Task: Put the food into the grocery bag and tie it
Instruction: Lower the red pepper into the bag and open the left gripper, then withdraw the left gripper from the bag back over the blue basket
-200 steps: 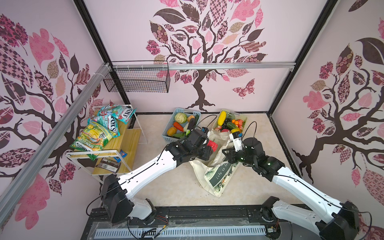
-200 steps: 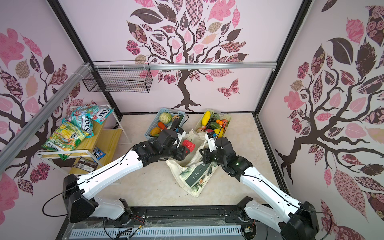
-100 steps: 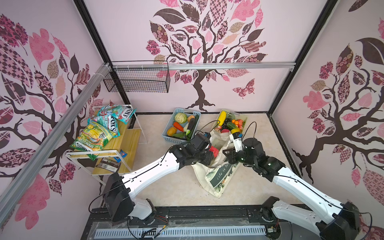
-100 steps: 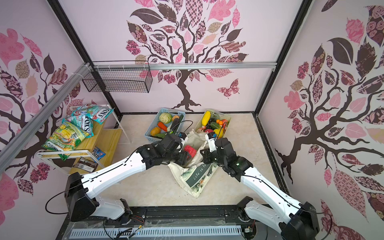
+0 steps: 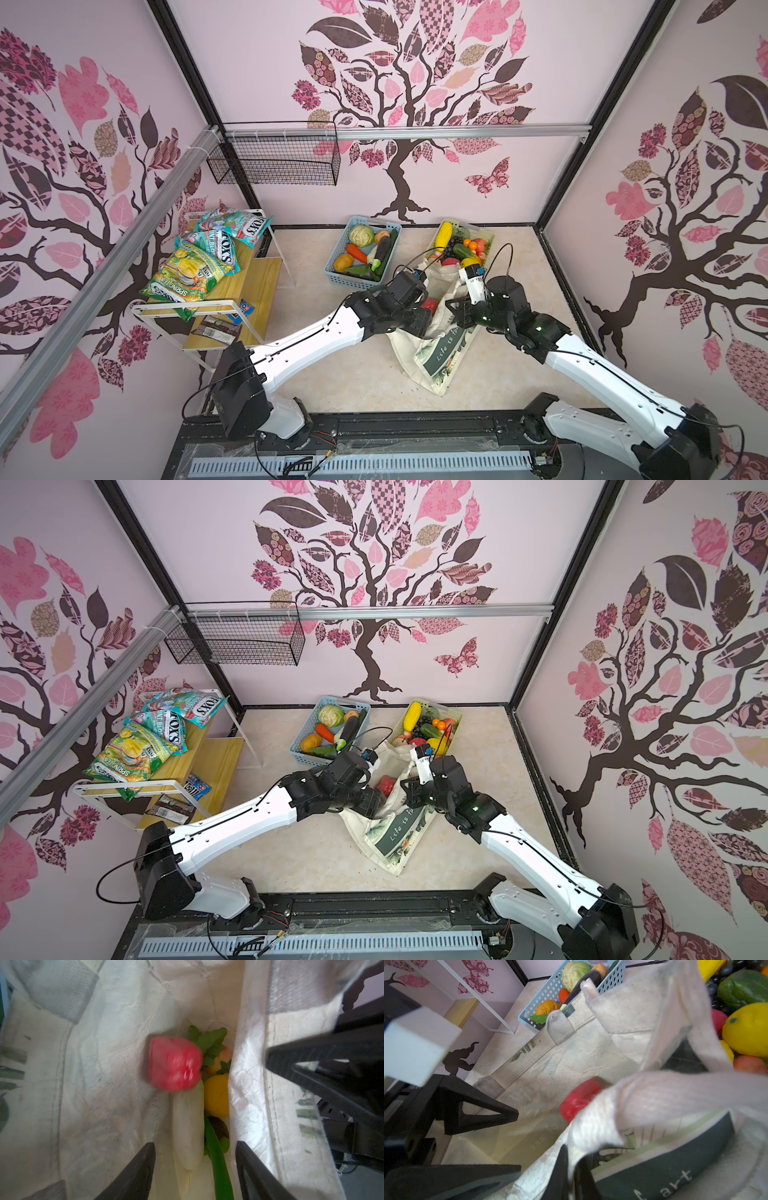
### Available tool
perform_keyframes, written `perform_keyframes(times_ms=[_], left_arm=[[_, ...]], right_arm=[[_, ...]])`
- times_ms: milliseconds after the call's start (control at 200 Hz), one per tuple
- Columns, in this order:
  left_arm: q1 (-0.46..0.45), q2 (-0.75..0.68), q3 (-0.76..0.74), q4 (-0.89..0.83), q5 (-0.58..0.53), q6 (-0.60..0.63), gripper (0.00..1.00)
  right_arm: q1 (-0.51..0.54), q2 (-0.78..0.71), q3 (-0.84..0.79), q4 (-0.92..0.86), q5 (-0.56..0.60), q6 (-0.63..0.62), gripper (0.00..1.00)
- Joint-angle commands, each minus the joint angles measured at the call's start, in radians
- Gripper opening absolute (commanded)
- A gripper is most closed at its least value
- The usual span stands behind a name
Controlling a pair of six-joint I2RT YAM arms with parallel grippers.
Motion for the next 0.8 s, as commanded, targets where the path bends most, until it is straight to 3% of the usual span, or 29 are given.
perform_keyframes(times_ms=[0,400,635,795], left_arm=[[-0.003,-0.017,0.021,-0.02,-0.035,0.007,0.67],[0.016,-0.055,0.112,-0.057,-0.24,0.028,0.69],[0.123,-0.078,0.12,-0.02,-0.304,0.026,0.69],[0.183,-0.054,0.156,-0.029,-0.406,0.042,0.7]], right_arm=[[0.004,0.006,0.008,-0.011,0.014,-0.011,0.1],[0.003,0.009,0.009,-0.013,0.006,-0.017,0.1],[0.004,0.003,0.001,-0.013,0.0,-0.015,0.1],[0.004,0.005,-0.007,-0.006,-0.007,-0.011,0.1]])
